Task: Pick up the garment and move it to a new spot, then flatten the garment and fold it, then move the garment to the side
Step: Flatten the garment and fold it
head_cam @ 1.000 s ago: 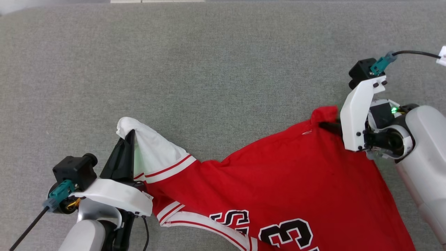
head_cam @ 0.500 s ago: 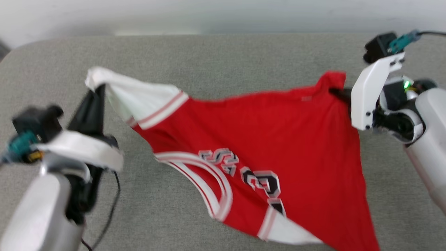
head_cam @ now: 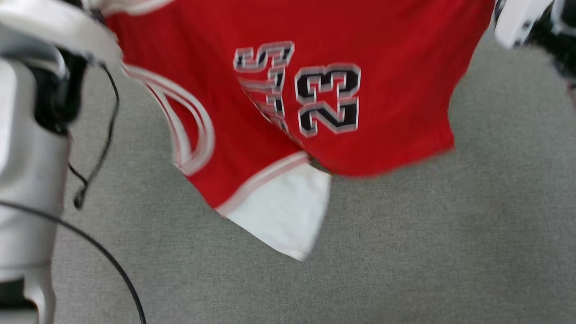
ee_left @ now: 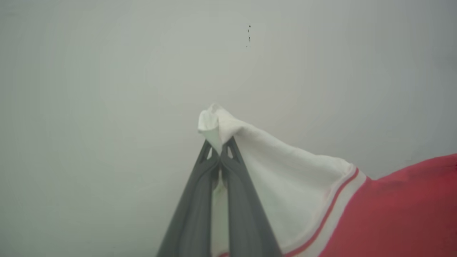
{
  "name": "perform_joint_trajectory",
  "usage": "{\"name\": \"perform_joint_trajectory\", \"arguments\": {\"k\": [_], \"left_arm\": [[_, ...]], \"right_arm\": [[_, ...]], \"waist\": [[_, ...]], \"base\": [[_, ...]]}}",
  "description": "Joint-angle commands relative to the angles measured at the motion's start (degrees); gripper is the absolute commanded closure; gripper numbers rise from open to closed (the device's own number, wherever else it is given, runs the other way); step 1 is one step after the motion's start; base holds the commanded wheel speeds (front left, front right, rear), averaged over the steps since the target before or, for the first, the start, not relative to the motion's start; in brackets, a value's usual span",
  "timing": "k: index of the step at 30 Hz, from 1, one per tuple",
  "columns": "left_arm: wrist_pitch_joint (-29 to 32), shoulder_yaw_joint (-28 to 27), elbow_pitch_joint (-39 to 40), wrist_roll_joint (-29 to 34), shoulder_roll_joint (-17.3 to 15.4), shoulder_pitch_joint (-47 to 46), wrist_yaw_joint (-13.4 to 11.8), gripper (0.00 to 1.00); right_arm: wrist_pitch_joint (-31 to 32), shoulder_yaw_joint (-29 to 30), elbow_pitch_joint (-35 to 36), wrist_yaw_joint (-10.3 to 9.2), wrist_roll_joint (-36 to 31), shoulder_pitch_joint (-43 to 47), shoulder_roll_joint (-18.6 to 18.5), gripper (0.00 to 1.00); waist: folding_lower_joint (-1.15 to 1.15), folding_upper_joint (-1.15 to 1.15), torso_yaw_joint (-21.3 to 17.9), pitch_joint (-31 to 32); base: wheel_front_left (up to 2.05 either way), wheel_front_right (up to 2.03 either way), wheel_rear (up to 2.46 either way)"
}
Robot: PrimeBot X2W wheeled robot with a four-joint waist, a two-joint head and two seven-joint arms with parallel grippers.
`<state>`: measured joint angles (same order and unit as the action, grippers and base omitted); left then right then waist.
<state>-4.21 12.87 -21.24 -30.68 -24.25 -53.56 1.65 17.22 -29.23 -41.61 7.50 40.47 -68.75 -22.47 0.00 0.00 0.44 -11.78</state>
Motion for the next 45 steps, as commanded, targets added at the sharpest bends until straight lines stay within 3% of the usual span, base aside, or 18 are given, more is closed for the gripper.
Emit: {"name": "perform_joint_trajectory", "arguments": {"k": [1,12,21,33,39,45], "left_arm": [[-0.68,0.14,-1.95,0.8,-0.02,-4.57,0.51,1.0],[-2.36,-1.26,-9.57,2.73,-2.24,-30.9,1.72,1.0],[-2.82,-1.18,-12.69,2.18,-2.35,-40.52,2.76,1.0],[-7.15,0.77,-21.06,0.68,-0.39,-33.4,4.42,1.0],[-9.66,2.3,-24.92,-1.22,1.68,-22.48,5.31,1.0],[-10.75,2.18,-23.72,-3.85,2.24,-6.11,5.68,1.0]], "right_arm": [[-2.19,0.85,-0.77,-0.02,-1.03,-3.51,0.4,1.0],[-12.23,5.25,-3.32,-0.03,-5.9,-24.27,-0.68,1.0],[-14.75,4.48,-6.01,-0.03,-5.57,-33.86,0.19,1.0],[-16.98,-1.88,-11.32,-0.03,-1.81,-28.05,2.47,1.0],[-18.42,-5.67,-12.85,-0.03,2.56,-16.27,2.54,1.0],[-20.71,-8.98,-11.42,-0.03,7.46,-0.58,2.42,1.0]], "waist": [[0.0,0.0,-0.42,-2.19],[0.0,0.0,-0.41,-15.84],[0.0,0.0,0.19,-25.52],[0.0,0.0,0.63,-25.69],[0.0,0.0,1.38,-18.21],[0.0,0.0,1.6,-8.56]], "base": [[0.0,0.0,0.0],[0.0,0.0,0.0],[0.0,0.0,0.0],[0.0,0.0,0.0],[0.0,0.0,0.0],[0.0,0.0,0.0]]}}
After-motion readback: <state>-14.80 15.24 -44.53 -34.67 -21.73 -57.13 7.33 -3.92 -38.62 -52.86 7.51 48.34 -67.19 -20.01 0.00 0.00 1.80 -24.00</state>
